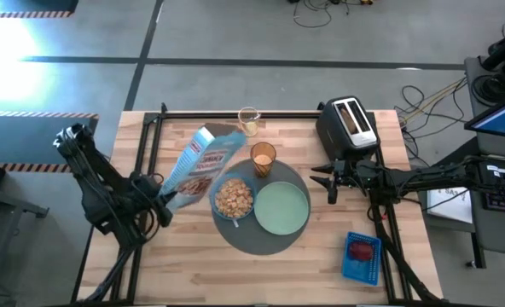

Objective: Arrange a breakfast setting
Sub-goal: Pour the cereal from the cereal box into a blue bowl

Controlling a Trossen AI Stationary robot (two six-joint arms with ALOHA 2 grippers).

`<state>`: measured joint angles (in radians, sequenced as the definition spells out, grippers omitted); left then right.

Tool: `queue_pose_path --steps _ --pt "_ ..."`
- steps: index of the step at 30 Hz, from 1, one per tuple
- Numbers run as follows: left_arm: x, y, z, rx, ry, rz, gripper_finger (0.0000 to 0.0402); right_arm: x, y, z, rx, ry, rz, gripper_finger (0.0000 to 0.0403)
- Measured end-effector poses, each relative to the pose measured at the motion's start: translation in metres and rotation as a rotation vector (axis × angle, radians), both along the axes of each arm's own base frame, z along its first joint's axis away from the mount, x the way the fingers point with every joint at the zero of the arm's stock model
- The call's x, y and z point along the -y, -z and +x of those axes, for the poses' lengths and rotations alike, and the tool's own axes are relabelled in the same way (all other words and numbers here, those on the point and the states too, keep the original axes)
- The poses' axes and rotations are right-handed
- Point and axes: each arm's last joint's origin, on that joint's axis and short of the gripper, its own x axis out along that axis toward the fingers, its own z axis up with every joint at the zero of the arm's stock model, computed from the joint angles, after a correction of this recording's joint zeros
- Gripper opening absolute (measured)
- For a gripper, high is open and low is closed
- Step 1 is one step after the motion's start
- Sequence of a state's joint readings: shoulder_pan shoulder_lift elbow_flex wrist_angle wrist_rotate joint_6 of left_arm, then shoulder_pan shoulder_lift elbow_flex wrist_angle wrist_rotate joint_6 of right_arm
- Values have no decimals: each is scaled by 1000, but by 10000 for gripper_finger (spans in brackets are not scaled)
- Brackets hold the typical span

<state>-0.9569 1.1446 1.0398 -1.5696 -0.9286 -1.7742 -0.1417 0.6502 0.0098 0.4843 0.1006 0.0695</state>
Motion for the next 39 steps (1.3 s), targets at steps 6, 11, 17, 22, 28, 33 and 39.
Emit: queue_pose_path --steps 6,11,17,22,28,33,39 --pt "-8 28 -3 68 -22 125 86 0 0 0 0 0 -1 134" --pt "-18 56 -9 84 -73 172 86 0 0 0 0 0 -1 134" --pt "-32 83 -16 180 -138 196 86 0 0 0 0 0 0 134" --pt "-44 105 -20 229 -184 260 86 0 0 0 0 0 0 134" --pt "-56 129 -21 181 -253 334 86 0 0 0 0 1 0 134" --pt "-61 146 -12 230 -331 327 86 0 0 0 0 0 0 134" --pt "-68 162 0 262 -396 374 86 0 0 0 0 0 -1 134"
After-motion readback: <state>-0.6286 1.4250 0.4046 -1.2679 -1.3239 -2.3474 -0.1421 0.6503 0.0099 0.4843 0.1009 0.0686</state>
